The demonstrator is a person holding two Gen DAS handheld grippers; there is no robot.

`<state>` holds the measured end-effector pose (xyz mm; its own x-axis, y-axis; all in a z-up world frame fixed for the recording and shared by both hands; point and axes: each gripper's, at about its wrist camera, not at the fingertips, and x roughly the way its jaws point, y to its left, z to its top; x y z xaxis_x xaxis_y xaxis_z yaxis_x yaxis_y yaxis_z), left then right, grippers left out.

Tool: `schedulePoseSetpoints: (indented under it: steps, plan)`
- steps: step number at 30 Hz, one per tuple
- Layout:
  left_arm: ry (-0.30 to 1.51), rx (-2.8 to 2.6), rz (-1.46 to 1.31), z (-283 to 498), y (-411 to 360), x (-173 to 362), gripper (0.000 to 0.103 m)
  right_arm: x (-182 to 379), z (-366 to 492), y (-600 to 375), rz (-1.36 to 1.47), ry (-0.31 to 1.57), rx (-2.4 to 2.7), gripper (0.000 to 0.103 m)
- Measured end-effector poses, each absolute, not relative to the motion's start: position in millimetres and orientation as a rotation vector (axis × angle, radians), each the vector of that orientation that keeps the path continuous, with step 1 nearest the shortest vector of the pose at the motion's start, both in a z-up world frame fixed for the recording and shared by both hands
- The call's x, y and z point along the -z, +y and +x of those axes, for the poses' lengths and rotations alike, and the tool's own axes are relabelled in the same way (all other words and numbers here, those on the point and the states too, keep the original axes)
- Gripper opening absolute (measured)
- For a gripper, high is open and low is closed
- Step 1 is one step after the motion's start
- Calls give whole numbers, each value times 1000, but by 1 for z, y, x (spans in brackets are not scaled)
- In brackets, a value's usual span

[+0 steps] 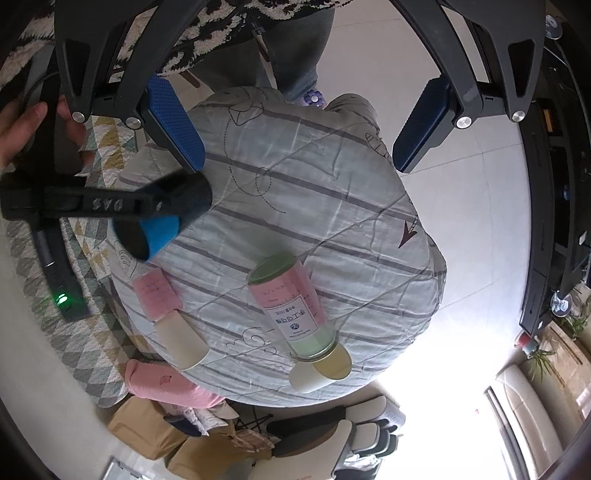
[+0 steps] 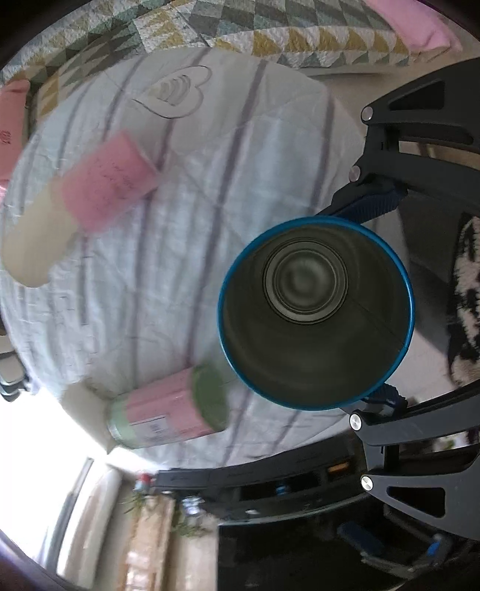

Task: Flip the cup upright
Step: 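Lift the blue-and-black can with the right tool and rotate it upright, then lower the can onto the table, open the right tool and withdraw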

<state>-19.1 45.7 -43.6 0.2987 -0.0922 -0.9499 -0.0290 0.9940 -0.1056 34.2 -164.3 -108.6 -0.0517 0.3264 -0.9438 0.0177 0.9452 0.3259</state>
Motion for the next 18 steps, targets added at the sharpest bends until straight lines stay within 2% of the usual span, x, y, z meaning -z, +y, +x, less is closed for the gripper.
schedulePoseSetpoints:
  steps: [3,7,11,18]
  plan:
    - [1271,33,-109,-18,45,45,103,126,43,-156,213,1682,-261,72]
    - [1283,12,-118,-13,44,50,103,123,67,-141,109,1616,-239,72]
    - [1291,-8,-123,-9,44,52,103,139,82,-132,73,1630,-228,72]
    - [1297,-22,-131,-2,43,54,103,157,73,-142,196,1663,-221,70]
